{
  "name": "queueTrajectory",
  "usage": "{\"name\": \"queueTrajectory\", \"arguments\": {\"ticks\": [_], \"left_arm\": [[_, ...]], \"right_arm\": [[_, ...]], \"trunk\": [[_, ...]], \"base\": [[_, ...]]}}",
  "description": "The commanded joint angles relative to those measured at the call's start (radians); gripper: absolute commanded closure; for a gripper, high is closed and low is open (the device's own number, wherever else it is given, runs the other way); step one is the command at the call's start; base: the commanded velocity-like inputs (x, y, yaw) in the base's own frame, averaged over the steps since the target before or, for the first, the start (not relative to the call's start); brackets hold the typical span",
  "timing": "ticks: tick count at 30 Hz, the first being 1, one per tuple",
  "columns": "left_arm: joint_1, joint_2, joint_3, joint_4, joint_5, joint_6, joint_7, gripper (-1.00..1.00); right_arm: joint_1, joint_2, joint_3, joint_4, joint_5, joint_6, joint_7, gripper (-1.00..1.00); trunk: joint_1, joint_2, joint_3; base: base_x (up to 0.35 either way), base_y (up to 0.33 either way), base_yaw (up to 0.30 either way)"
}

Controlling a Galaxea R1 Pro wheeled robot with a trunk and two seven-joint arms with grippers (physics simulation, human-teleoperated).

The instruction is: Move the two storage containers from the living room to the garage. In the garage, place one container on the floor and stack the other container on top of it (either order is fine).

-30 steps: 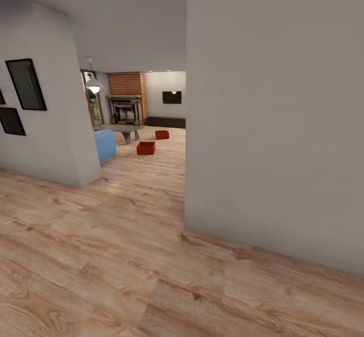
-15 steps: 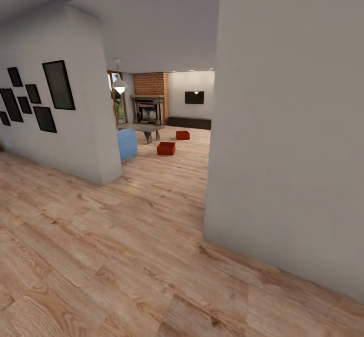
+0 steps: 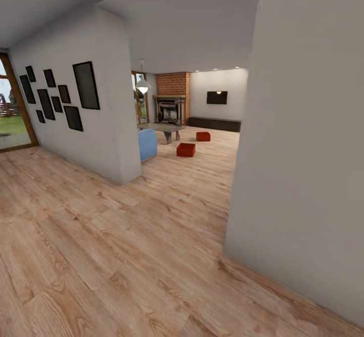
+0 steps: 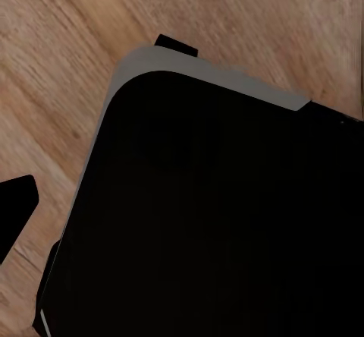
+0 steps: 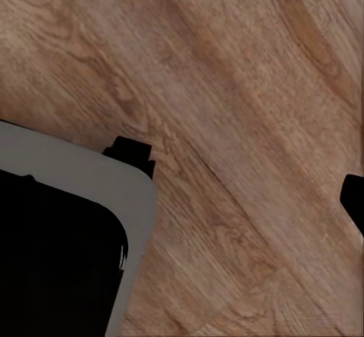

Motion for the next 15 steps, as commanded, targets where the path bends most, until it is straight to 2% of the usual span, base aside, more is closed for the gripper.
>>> {"name": "queueTrajectory", "arguments": {"ticks": [1,15], "left_arm": [[0.0,0.0,0.002,0.0,0.002,-0.002,0.001,-1.0],[0.0,0.0,0.002,0.0,0.002,-0.002,0.001,-1.0]], "right_arm": [[-0.001,0.0,0.002,0.003,-0.001,-0.006,0.004,-1.0],[-0.001,0.0,0.002,0.004,0.004,-0.005,0.006,-1.0]], "trunk": [[0.001,0.0,-0.001],[0.001,0.0,-0.001]], "base": [[0.321,0.0,0.118],[0.321,0.0,0.02]]}}
